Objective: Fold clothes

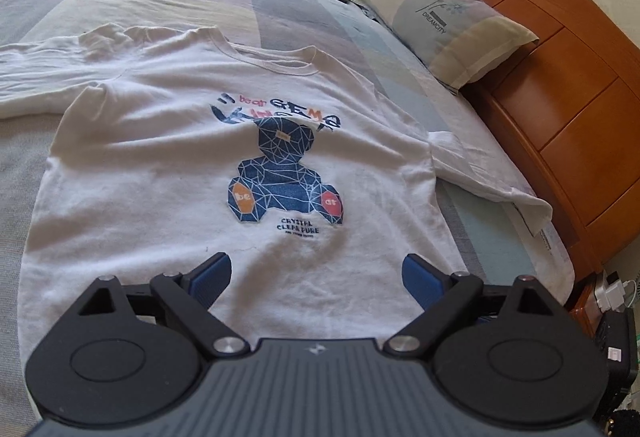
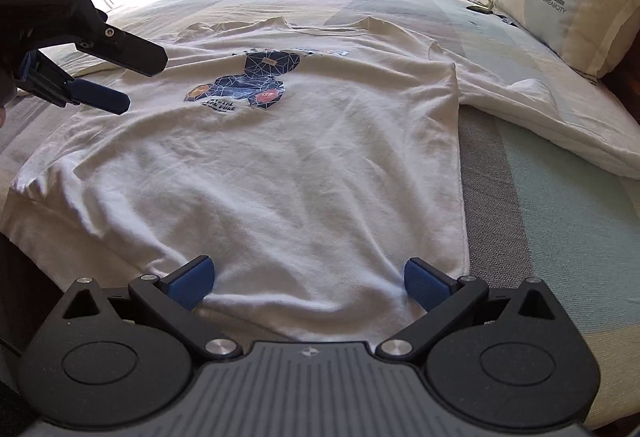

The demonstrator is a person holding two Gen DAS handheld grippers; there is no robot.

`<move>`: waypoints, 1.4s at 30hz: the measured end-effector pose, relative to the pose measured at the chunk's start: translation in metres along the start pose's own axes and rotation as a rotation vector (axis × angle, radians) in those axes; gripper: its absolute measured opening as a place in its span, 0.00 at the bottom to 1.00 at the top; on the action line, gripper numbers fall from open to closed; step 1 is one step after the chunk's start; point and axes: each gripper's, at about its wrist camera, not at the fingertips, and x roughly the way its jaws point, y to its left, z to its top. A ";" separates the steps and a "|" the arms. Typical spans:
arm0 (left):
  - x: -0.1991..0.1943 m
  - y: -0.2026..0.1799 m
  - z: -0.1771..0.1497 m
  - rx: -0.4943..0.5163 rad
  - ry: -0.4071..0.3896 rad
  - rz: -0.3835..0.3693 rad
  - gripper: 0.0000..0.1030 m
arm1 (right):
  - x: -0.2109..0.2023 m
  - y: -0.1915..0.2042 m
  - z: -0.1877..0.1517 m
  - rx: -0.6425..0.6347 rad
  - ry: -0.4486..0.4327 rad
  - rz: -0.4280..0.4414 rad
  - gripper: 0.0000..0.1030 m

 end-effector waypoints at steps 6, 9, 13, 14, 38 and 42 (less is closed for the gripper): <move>0.009 0.035 -0.012 -0.072 0.020 0.068 0.90 | 0.001 0.002 0.000 0.005 -0.004 -0.018 1.00; -0.004 0.046 -0.020 -0.109 0.026 0.031 0.90 | 0.001 0.003 0.000 0.007 -0.004 -0.023 1.00; -0.017 0.049 -0.011 -0.097 0.014 0.050 0.90 | 0.003 0.003 0.001 0.013 -0.002 -0.032 1.00; -0.018 0.050 -0.007 -0.094 0.002 0.054 0.90 | 0.003 0.004 0.001 0.015 -0.002 -0.034 1.00; -0.022 0.039 -0.045 -0.063 0.003 0.100 0.89 | 0.002 0.005 0.000 0.024 -0.009 -0.052 1.00; -0.033 0.044 -0.043 -0.108 -0.019 0.112 0.89 | 0.000 0.005 -0.001 0.023 -0.006 -0.048 1.00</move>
